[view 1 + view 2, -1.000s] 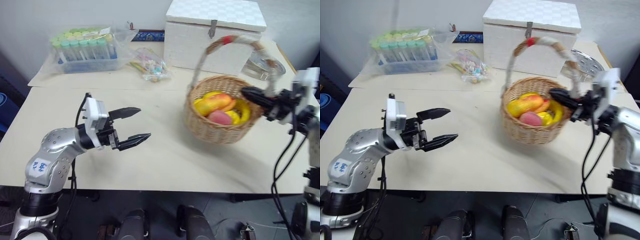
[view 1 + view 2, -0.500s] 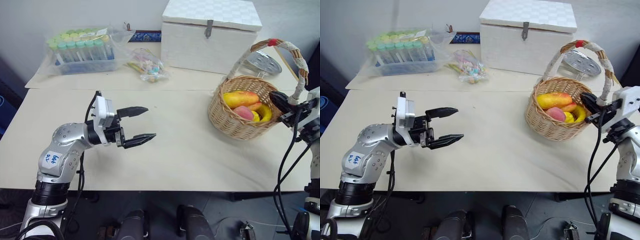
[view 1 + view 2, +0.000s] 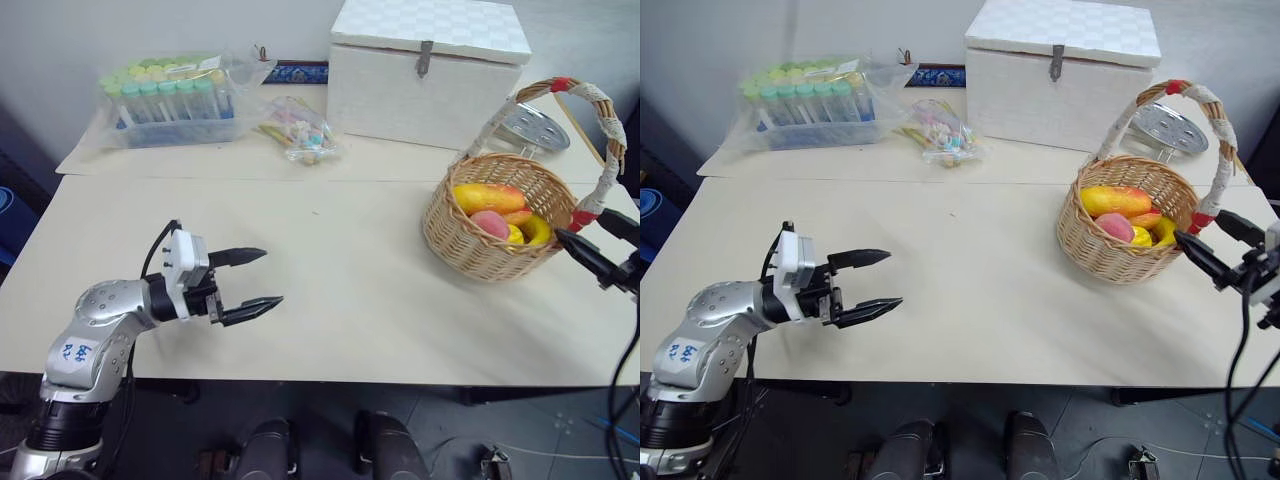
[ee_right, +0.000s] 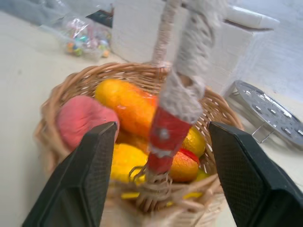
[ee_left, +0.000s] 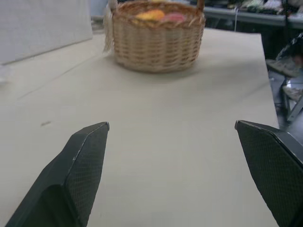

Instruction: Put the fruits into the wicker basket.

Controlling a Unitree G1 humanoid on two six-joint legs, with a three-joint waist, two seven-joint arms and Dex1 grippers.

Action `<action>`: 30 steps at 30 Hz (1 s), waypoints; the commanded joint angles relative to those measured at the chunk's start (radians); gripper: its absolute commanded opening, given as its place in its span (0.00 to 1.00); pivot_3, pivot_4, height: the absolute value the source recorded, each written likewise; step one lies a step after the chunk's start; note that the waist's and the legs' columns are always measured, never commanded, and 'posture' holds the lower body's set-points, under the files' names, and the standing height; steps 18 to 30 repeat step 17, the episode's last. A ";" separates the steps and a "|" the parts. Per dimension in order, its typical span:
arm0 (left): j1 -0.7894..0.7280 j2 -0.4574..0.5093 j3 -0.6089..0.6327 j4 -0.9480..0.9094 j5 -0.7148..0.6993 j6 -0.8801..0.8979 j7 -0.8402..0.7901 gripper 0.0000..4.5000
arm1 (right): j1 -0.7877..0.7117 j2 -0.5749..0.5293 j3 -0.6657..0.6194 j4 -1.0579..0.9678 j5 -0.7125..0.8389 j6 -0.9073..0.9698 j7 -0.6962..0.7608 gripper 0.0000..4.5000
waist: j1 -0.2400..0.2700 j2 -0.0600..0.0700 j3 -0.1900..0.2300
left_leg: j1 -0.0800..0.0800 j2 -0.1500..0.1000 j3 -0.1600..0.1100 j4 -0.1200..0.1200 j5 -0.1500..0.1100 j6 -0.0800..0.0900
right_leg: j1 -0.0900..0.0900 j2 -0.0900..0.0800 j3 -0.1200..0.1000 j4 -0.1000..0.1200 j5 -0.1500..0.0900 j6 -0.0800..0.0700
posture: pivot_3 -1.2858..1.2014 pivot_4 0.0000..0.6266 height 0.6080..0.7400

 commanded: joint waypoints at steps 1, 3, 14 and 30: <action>0.070 0.016 0.047 -0.024 0.052 -0.074 0.014 1.00 | 0.080 -0.047 -0.024 0.037 -0.015 -0.123 0.134 0.68 | -0.001 0.000 0.000 | 0.000 0.000 0.000 0.000 0.000 0.000 | 0.000 0.000 0.000 -0.001 0.000 0.000 | 0.52 0.24 1.00; 0.106 0.013 0.059 -0.028 0.076 -0.104 0.025 1.00 | 0.114 -0.049 -0.013 0.035 0.022 -0.101 0.186 0.68 | -0.003 0.000 0.000 | 0.002 0.001 0.000 -0.001 -0.001 0.000 | 0.001 -0.001 0.000 -0.003 0.000 0.000 | 0.52 0.24 1.00; 0.241 -0.082 0.072 0.043 0.299 -0.390 0.180 1.00 | 0.045 0.304 0.449 -0.108 -0.104 -0.291 0.196 0.99 | -0.004 0.000 0.000 | 0.012 0.004 0.002 -0.003 -0.008 -0.008 | 0.007 -0.002 0.002 -0.001 -0.001 -0.003 | 0.52 0.24 1.00; 0.227 -0.092 0.060 0.058 0.320 -0.420 0.195 1.00 | -0.014 0.344 0.476 -0.018 -0.129 -0.351 0.161 0.99 | 0.008 0.000 0.000 | 0.011 0.003 0.002 -0.002 -0.008 -0.006 | 0.007 -0.004 0.001 -0.001 -0.001 -0.003 | 0.52 0.24 1.00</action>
